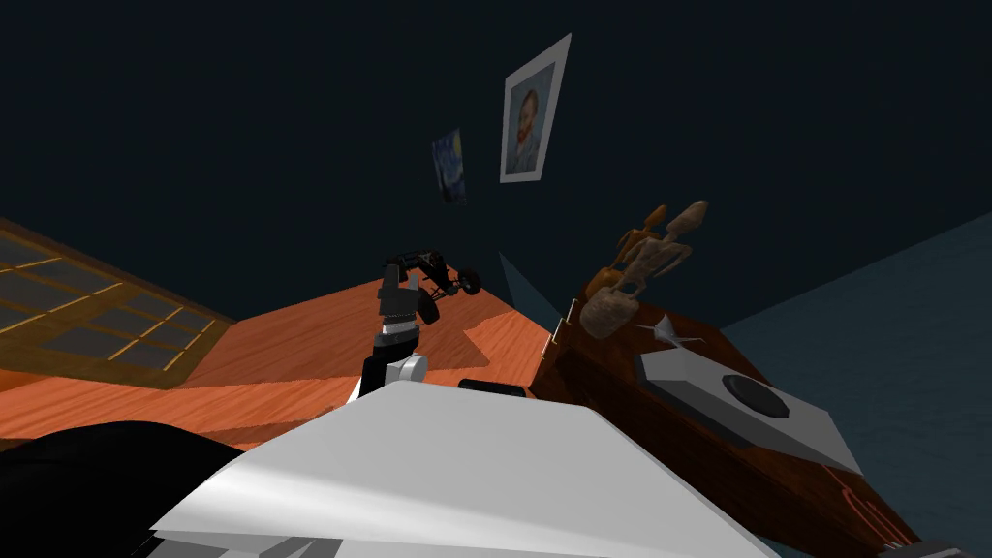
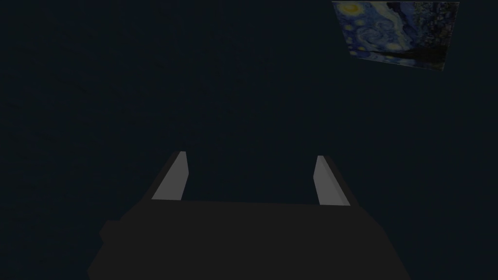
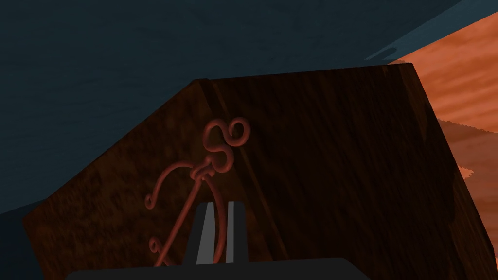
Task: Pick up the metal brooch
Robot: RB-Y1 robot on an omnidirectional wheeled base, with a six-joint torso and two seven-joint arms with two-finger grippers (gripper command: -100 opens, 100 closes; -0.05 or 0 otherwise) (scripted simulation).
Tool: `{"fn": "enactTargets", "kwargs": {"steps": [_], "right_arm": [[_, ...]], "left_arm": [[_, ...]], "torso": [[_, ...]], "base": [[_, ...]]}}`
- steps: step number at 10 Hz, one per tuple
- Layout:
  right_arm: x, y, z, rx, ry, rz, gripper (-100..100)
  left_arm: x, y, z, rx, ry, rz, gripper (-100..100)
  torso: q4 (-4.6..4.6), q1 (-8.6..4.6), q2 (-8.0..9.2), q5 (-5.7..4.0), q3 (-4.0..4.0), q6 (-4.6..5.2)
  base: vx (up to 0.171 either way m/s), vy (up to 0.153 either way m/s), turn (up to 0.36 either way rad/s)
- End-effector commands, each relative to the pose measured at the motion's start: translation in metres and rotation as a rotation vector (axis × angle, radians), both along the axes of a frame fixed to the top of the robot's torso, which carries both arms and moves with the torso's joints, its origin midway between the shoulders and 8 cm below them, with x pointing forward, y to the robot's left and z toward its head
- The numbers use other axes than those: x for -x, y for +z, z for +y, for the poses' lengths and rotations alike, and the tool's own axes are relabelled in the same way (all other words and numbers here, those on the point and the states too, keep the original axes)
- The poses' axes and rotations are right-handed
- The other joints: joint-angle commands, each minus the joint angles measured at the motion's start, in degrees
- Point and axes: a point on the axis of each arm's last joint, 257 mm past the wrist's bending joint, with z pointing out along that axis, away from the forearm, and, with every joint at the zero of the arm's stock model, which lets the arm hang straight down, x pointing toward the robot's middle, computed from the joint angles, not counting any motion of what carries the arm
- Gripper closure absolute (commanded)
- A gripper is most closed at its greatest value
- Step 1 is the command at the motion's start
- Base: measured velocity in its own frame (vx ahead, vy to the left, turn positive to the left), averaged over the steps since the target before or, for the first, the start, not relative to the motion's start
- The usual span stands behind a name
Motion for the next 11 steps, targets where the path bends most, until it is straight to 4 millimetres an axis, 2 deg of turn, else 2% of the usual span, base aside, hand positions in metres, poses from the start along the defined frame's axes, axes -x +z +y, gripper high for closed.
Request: {"fn": "enactTargets", "kwargs": {"steps": [1, 5, 6, 7, 9, 11], "right_arm": [[-0.008, 0.002, 0.001, -0.007, 0.008, -0.022, 100], [-0.01, 0.002, 0.002, 0.004, 0.058, 0.009, 100], [-0.017, 0.004, 0.003, -0.006, 0.051, -0.024, 100], [-0.018, 0.004, 0.004, -0.007, 0.056, -0.027, 100], [-0.019, 0.004, 0.004, 0.005, 0.097, 0.004, 100], [-0.028, 0.007, 0.005, -0.006, 0.089, -0.04, 100]], "left_arm": [[0.0, 0.0, 0.0, 0.0, 0.0, 0.0, 0], [0.0, 0.0, 0.0, 0.0, 0.0, 0.0, 0], [0.0, 0.0, 0.0, 0.0, 0.0, 0.0, 0], [0.0, 0.0, 0.0, 0.0, 0.0, 0.0, 0], [0.0, 0.0, 0.0, 0.0, 0.0, 0.0, 0], [0.0, 0.0, 0.0, 0.0, 0.0, 0.0, 0]], "torso": [[0.0, 0.0, 0.0, 0.0, 0.0, 0.0], [0.0, -0.05, 0.02, -0.01, 0.01, 0.02], [0.01, -0.06, 0.1, -0.01, 0.05, 0.05], [-0.03, -0.06, -0.01, 0.0, -0.01, 0.23], [-0.04, 0.0, -0.1, 0.0, -0.07, -0.01], [-0.07, 0.0, -0.16, 0.03, -0.1, 0.18]], "base": [[0.09, 0.01, -0.232], [0.037, 0.003, -0.041], [0.068, -0.005, -0.251], [0.102, 0.009, -0.191], [0.036, 0.013, 0.013], [0.098, 0.008, -0.213]]}}
